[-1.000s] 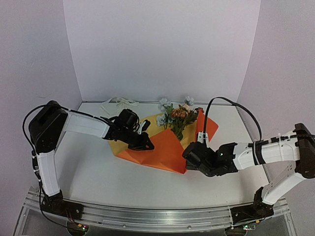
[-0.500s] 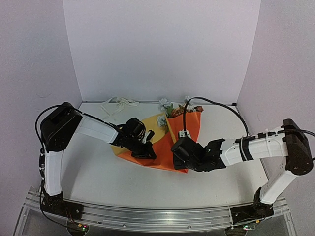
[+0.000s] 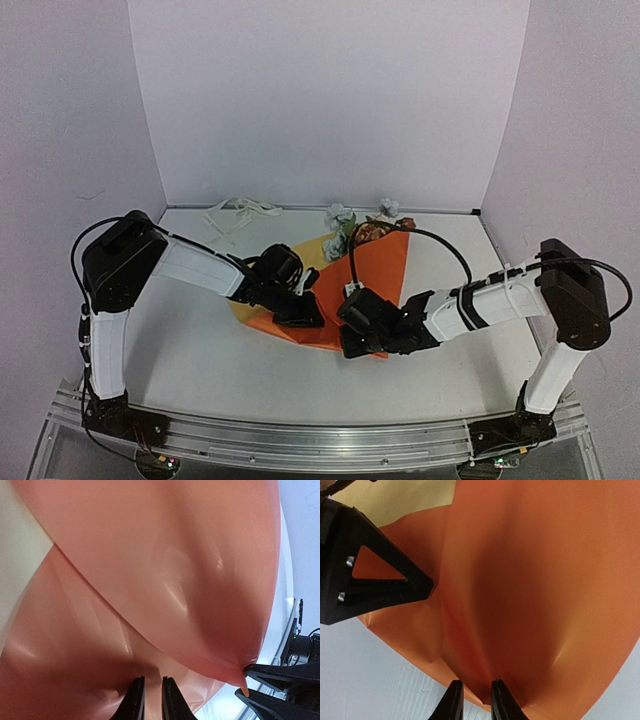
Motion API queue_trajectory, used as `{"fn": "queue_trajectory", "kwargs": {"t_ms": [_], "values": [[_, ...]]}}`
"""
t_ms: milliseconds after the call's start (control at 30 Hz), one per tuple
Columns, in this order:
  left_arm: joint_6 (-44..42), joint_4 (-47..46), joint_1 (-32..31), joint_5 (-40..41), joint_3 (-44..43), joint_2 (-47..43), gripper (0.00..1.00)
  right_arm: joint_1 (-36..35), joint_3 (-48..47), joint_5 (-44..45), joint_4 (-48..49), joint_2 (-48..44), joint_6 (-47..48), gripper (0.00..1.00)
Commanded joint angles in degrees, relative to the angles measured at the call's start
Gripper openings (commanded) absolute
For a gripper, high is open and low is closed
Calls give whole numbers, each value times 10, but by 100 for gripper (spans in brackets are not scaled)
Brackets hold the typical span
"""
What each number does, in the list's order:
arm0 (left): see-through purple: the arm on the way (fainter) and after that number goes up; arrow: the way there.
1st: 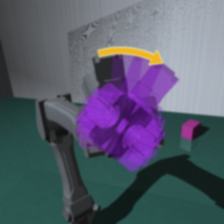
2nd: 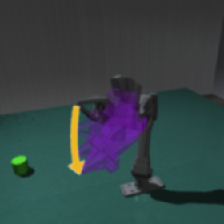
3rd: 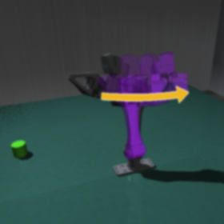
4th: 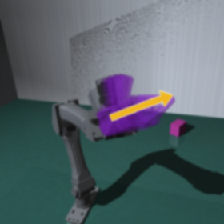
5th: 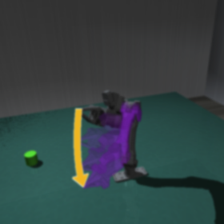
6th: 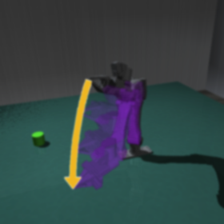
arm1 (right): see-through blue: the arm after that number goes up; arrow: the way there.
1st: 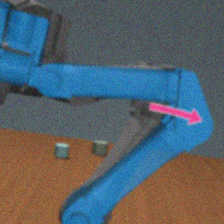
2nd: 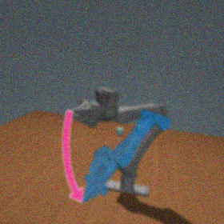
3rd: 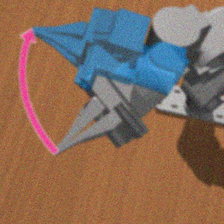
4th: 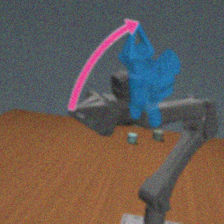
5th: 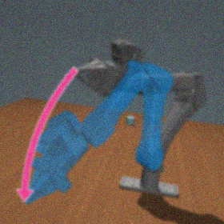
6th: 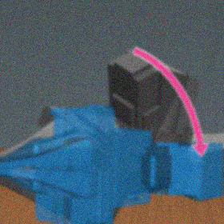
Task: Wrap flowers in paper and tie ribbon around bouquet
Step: Fold the one-fourth-folded wrapping paper at the center of the board.
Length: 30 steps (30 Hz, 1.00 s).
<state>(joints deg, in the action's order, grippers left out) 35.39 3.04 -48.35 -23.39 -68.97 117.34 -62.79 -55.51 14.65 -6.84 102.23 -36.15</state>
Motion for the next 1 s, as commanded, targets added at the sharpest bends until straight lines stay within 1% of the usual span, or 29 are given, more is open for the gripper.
{"fn": "queue_trajectory", "kwargs": {"t_ms": [0,133,200,333,400,500,567,667,767,900,967], "values": [[20,-15,10,20,15,-54,16,3,-3,-5,28,-11,-4,25],[37,-28,20,21,35,-84,18,5,7,-14,38,-16,-14,27],[48,-49,27,19,45,-100,19,6,12,-20,46,-18,-20,28],[68,-72,46,11,66,-132,20,8,20,-31,54,-26,-30,32],[70,-70,54,5,67,-143,21,13,20,-38,56,-25,-38,33],[72,-45,63,21,75,-167,21,28,19,-60,58,-16,-55,31],[87,-38,76,39,107,-200,22,35,18,-67,59,-12,-64,29],[116,-20,105,60,173,-259,26,37,14,-74,59,-5,-71,28],[148,-6,113,73,228,-303,30,38,8,-88,58,4,-76,28],[218,-31,113,84,303,-351,33,38,3,-93,56,14,-81,27],[263,-70,112,90,331,-365,33,38,-1,-98,55,22,-82,27]]}}
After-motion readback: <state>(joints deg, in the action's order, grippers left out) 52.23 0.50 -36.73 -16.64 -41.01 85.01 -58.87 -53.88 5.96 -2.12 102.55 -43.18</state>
